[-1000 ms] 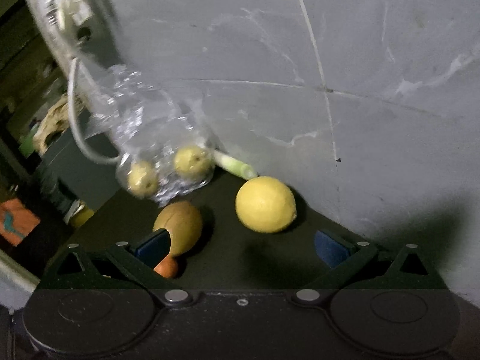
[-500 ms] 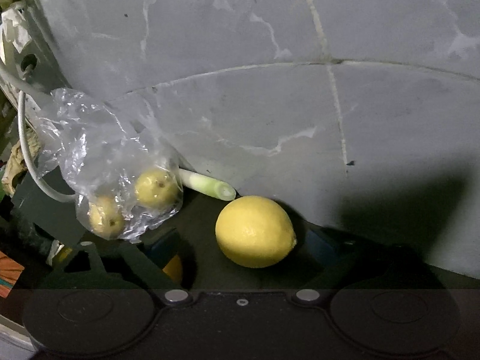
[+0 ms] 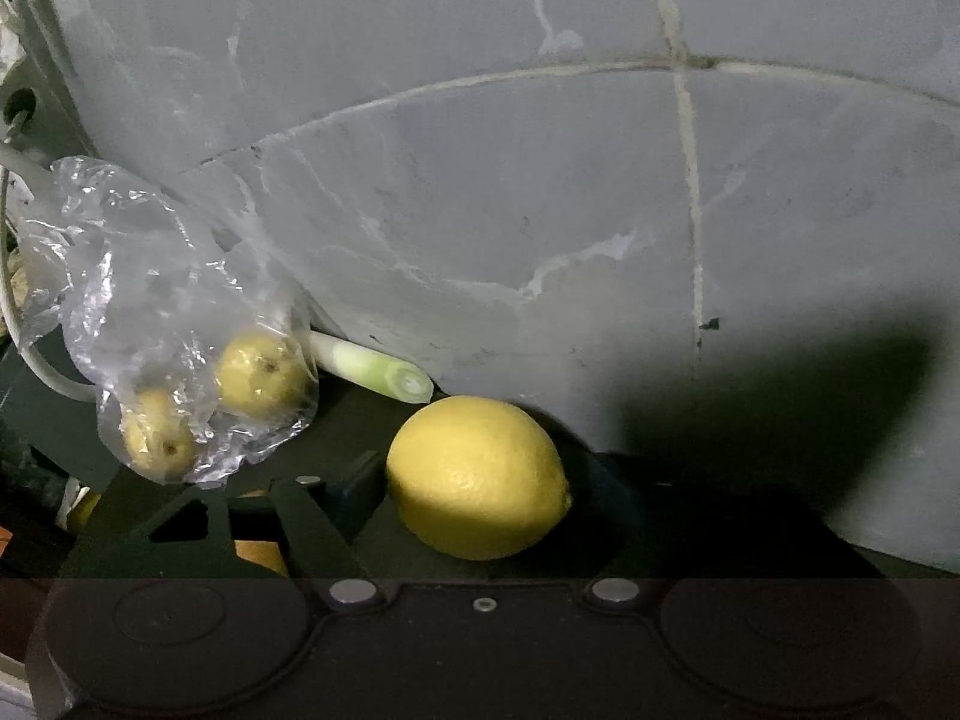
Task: Organize fruits
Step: 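Grasp the yellow lemon with the right tool while the left tool grasps the striped tan fruit, then carry the lemon and the striped fruit over the tray with both tools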
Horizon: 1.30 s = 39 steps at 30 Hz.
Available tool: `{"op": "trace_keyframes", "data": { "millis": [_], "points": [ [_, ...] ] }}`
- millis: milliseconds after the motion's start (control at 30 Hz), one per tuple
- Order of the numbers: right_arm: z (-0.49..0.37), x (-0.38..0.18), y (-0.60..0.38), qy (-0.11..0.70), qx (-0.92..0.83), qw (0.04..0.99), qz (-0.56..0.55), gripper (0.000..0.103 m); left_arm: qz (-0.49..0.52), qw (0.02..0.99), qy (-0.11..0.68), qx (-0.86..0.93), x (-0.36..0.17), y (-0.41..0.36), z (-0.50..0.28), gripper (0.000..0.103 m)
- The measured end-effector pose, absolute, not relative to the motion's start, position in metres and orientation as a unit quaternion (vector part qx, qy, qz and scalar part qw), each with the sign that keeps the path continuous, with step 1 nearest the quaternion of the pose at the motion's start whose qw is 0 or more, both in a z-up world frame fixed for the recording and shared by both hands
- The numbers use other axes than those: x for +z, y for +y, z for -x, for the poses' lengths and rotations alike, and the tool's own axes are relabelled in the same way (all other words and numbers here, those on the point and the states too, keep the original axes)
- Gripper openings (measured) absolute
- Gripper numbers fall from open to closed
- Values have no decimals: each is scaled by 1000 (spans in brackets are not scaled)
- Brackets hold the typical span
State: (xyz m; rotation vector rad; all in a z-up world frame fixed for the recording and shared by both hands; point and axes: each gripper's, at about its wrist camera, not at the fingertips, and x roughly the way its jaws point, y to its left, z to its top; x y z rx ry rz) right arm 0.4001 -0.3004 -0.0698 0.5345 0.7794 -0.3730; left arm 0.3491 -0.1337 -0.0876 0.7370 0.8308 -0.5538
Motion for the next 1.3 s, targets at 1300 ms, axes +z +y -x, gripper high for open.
{"op": "trace_keyframes", "data": {
  "millis": [1300],
  "points": [
    [-293,-52,-300,399,-92,880,-242,62,-177,852,434,-235,-55,-97,-280,49]
  ]
}}
